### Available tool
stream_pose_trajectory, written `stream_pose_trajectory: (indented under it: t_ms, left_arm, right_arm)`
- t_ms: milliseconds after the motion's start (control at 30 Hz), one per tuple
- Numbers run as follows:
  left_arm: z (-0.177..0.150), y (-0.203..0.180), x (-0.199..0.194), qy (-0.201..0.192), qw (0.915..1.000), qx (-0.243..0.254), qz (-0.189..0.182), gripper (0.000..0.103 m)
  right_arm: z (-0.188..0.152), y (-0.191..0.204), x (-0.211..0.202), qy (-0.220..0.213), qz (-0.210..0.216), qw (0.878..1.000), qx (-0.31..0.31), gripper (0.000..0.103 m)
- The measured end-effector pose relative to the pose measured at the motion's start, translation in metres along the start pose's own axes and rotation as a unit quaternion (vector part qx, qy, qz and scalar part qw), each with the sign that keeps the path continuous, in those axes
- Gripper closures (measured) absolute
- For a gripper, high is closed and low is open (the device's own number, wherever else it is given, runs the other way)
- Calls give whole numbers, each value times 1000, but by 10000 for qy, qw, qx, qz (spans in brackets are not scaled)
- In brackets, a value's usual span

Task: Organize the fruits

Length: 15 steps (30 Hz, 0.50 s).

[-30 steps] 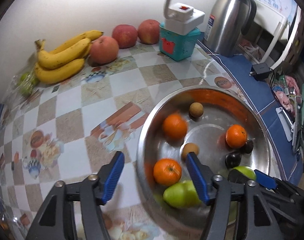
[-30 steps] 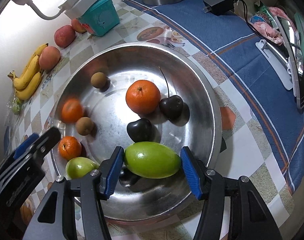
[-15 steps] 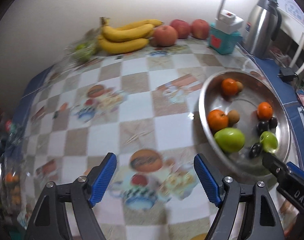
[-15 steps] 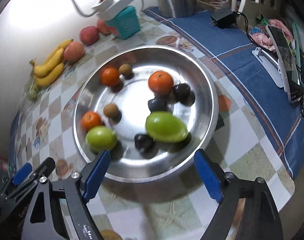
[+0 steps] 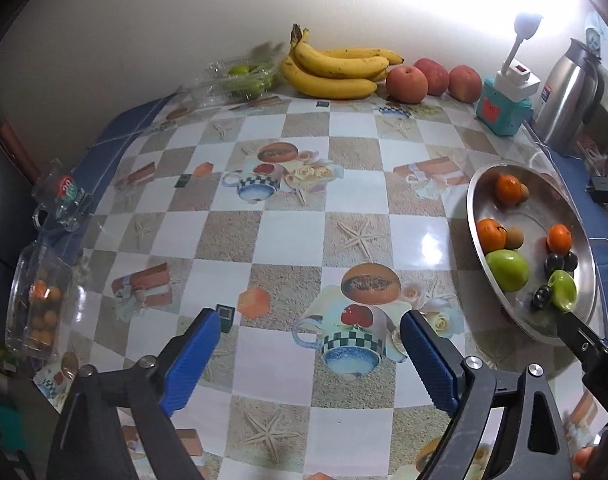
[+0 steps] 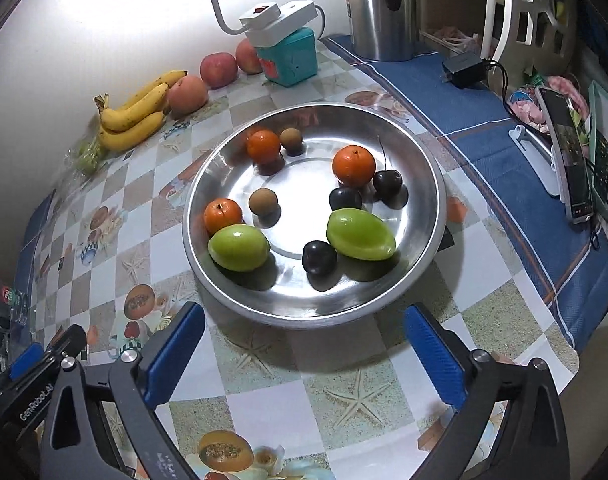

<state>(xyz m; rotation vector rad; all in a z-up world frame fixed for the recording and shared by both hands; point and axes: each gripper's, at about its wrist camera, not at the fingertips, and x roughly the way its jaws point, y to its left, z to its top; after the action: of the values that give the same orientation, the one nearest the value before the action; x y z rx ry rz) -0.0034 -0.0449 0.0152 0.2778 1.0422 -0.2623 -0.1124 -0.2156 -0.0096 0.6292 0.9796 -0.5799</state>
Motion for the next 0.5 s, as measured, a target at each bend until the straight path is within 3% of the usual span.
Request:
stream_pose_trajectory:
  t_ms: [500]
  left_arm:
    - [2, 5, 3, 62, 9999, -29, 123, 5]
  right_arm:
    - [0, 7, 2, 43, -30, 9998, -175, 3]
